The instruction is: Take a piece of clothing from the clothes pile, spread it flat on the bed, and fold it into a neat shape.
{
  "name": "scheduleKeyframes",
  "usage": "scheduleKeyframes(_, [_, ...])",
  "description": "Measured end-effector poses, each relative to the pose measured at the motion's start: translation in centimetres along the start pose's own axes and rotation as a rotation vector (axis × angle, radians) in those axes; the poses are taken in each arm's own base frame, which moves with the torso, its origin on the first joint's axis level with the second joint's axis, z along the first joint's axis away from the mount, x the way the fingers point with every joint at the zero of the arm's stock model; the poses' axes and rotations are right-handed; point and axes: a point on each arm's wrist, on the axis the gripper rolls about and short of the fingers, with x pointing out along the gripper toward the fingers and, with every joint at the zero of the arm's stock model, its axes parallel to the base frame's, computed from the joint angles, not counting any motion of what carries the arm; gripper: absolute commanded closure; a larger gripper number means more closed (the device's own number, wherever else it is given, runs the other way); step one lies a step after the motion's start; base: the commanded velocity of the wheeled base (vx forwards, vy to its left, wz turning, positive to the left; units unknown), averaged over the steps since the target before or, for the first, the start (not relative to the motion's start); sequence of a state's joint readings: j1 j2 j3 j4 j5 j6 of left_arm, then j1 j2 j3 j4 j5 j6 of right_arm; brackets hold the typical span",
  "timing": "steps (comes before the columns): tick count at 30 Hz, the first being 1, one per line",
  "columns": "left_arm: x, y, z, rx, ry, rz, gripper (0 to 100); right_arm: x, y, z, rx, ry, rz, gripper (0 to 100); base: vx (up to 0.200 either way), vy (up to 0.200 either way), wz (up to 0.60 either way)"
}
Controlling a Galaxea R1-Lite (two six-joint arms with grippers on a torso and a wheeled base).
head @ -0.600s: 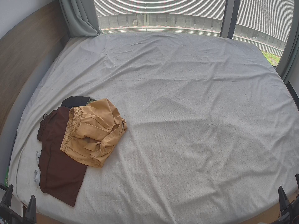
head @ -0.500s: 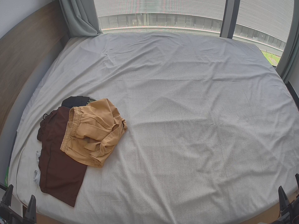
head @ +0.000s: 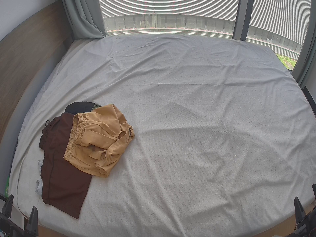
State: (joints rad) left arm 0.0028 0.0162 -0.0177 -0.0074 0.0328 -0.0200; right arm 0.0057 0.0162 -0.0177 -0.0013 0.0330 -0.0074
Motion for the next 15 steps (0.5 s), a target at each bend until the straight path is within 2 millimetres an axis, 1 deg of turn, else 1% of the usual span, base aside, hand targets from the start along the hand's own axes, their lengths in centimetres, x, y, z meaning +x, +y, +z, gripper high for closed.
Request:
scheduleKeyframes(3, [0.0, 0.0, 0.1, -0.001, -0.013, 0.001, 0, 0.0, 0.0, 0.0, 0.001, 0.0, 0.0, 0, 0.0, 0.0, 0.0])
scheduleKeyframes(10, [-0.3, -0.1, 1.7, -0.002, -0.116, -0.012, 0, 0.0, 0.0, 0.0, 0.0, 0.0, 0.0, 0, 0.0, 0.0, 0.0])
scheduleKeyframes(15, [-0.4, -0.1, 2.6, -0.003, -0.128, -0.046, 0, 0.0, 0.0, 0.0, 0.0, 0.0, 0.0, 0, 0.0, 0.0, 0.0])
